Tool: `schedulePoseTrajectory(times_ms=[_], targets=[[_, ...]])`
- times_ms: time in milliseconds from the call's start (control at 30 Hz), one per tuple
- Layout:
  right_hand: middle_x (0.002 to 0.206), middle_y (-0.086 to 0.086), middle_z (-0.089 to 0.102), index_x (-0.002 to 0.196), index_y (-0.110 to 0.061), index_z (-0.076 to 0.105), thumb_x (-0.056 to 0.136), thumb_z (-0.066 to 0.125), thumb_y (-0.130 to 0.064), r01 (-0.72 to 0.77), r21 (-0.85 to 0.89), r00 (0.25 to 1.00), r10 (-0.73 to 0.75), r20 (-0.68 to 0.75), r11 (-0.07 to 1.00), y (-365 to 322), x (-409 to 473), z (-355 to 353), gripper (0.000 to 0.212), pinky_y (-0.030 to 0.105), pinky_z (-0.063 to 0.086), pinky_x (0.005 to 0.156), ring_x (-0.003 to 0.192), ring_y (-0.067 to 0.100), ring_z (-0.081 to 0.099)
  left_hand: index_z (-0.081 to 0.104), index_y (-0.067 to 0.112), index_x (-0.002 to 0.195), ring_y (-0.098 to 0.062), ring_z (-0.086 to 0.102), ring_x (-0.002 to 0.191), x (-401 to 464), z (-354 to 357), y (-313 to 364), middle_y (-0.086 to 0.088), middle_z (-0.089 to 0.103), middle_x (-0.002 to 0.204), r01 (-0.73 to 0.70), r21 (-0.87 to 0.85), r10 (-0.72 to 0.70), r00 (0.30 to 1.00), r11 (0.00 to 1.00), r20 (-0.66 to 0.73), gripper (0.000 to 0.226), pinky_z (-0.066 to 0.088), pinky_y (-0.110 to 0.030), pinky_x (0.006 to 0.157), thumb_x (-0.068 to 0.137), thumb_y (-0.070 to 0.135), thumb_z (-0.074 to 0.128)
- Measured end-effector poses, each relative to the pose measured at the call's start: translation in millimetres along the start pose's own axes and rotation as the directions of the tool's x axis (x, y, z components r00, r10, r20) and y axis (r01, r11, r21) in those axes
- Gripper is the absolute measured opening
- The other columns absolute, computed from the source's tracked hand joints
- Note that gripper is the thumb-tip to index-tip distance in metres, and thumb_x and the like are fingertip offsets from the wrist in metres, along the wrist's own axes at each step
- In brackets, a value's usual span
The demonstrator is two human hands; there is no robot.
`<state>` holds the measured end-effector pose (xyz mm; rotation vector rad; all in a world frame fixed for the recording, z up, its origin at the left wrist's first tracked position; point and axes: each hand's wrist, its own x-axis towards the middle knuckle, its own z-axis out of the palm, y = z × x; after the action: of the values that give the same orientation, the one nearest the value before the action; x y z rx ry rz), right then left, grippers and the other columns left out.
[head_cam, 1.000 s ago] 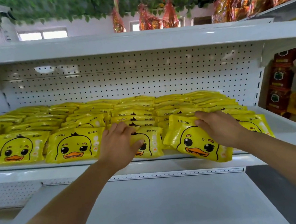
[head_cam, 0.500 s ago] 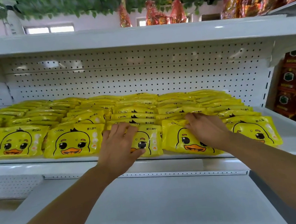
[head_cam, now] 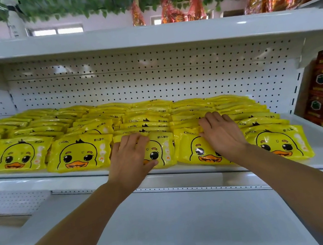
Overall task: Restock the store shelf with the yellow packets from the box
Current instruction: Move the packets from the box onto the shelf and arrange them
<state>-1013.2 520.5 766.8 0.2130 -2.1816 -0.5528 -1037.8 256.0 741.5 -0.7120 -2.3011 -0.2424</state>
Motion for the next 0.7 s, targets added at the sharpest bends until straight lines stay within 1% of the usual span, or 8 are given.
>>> schedulePoseTrajectory(times_ms=[100, 200, 300, 433, 500, 600, 700], targets=[[0.081, 0.015, 0.063, 0.088, -0.003, 0.064, 0.069, 0.077, -0.012, -0.004, 0.053, 1.000, 0.005, -0.025, 0.999, -1.7, -4.0, -2.1, 0.025, 0.032, 0.049, 0.055, 0.068, 0.031, 0.060, 0.063, 0.013, 0.107, -0.032, 0.058, 0.098, -0.9, -3.0, 1.5, -0.008, 0.061, 0.110, 0.015, 0.001, -0.015, 1.000, 1.000, 0.014, 0.063, 0.048, -0.044, 0.079, 0.056, 0.043, 0.085], [0.089, 0.016, 0.063, 0.096, -0.002, 0.064, 0.065, 0.082, -0.016, -0.025, 0.116, 0.999, 0.029, -0.035, 0.993, -0.9, -9.3, -5.0, 0.038, 0.035, 0.052, 0.061, 0.075, 0.033, 0.062, 0.062, 0.012, 0.110, -0.033, 0.057, 0.100, -3.4, -5.6, 1.5, -0.009, 0.060, 0.112, 0.019, 0.008, -0.020, 0.999, 1.000, 0.032, 0.065, 0.047, -0.046, 0.082, 0.057, 0.043, 0.084], [0.101, 0.017, 0.064, 0.106, -0.001, 0.062, 0.062, 0.084, -0.020, -0.023, 0.172, 0.999, 0.028, -0.022, 0.985, -1.0, -14.4, -11.4, 0.053, 0.038, 0.054, 0.069, 0.087, 0.034, 0.064, 0.060, 0.011, 0.115, -0.033, 0.055, 0.105, -5.5, -9.1, 3.2, -0.009, 0.059, 0.117, 0.022, 0.014, -0.023, 0.998, 1.000, 0.057, 0.066, 0.046, -0.049, 0.086, 0.061, 0.042, 0.082], [0.112, 0.014, 0.063, 0.117, -0.001, 0.058, 0.065, 0.083, -0.022, 0.057, 0.223, 0.998, -0.048, -0.045, 0.973, -6.0, -19.8, -22.0, 0.062, 0.039, 0.053, 0.079, 0.100, 0.032, 0.063, 0.059, 0.011, 0.116, -0.033, 0.055, 0.107, -7.4, -16.5, 6.7, -0.009, 0.058, 0.119, 0.028, 0.040, -0.032, 0.996, 0.999, 0.083, 0.065, 0.046, -0.051, 0.088, 0.063, 0.042, 0.081], [0.116, 0.012, 0.061, 0.120, -0.004, 0.054, 0.066, 0.082, -0.025, 0.084, 0.263, 0.996, -0.074, -0.047, 0.961, -11.5, -22.3, -27.3, 0.064, 0.039, 0.052, 0.083, 0.106, 0.029, 0.057, 0.059, 0.012, 0.116, -0.033, 0.055, 0.108, -9.5, -22.2, 7.8, -0.009, 0.058, 0.120, 0.039, 0.056, -0.044, 0.995, 0.998, 0.087, 0.064, 0.046, -0.050, 0.089, 0.064, 0.042, 0.080], [0.120, 0.010, 0.059, 0.122, -0.007, 0.052, 0.067, 0.080, -0.025, 0.073, 0.324, 0.997, -0.063, -0.042, 0.943, -22.2, -24.1, -35.8, 0.065, 0.040, 0.050, 0.087, 0.112, 0.023, 0.042, 0.059, 0.011, 0.118, -0.033, 0.055, 0.109, -15.4, -32.4, 9.2, -0.010, 0.058, 0.120, 0.043, 0.076, -0.050, 0.995, 0.996, 0.088, 0.064, 0.043, -0.048, 0.091, 0.066, 0.040, 0.080], [0.122, 0.010, 0.058, 0.122, -0.007, 0.054, 0.065, 0.081, -0.026, 0.054, 0.377, 0.999, -0.053, -0.011, 0.925, -34.3, -27.3, -45.3, 0.066, 0.041, 0.049, 0.090, 0.112, 0.022, 0.039, 0.049, 0.016, 0.130, -0.029, 0.044, 0.122, -26.6, -42.6, 11.1, -0.006, 0.048, 0.133, 0.045, 0.102, -0.058, 0.989, 0.994, 0.136, 0.065, 0.036, -0.045, 0.100, 0.076, 0.044, 0.071]])
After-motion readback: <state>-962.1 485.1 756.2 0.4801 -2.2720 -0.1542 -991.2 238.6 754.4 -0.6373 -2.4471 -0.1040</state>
